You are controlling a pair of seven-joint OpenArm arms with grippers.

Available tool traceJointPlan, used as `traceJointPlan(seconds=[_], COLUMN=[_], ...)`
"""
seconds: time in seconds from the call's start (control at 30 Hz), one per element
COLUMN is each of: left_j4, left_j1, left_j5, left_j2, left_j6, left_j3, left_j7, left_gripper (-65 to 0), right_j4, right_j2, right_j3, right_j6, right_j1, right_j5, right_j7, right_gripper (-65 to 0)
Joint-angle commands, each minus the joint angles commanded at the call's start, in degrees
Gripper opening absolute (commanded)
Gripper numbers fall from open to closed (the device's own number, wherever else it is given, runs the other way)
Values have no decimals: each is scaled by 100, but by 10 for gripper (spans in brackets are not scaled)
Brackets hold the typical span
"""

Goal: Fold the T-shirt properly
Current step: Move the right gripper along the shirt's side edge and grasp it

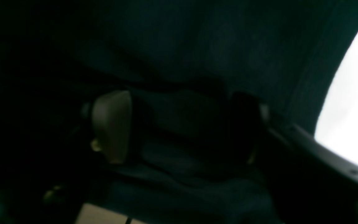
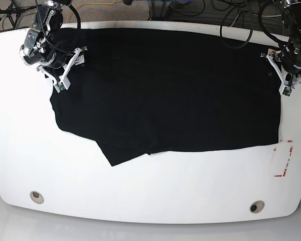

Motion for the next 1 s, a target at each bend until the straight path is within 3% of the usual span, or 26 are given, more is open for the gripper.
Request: traceJointPlan(seconds=[0.37, 0.6, 1.0], left_j4=[-290, -308, -308], left_j1=[-9, -9, -9], left_j5=[0, 0, 0], left_j2=[0, -9, -18], left_j6=[0, 0, 0], left_j3=[0, 0, 9], left_j7=[0, 0, 0], left_gripper=[-247, -247, -247], right_j4=[141, 686, 809], right_j2=[-18, -18, -18], right_j3=[9, 18, 18], right_j6=[0, 0, 0], right_j1=[-44, -149, -79], right_j5=[-9, -26, 9], right_j7=[26, -9, -9], right_gripper=[-634, -648, -648])
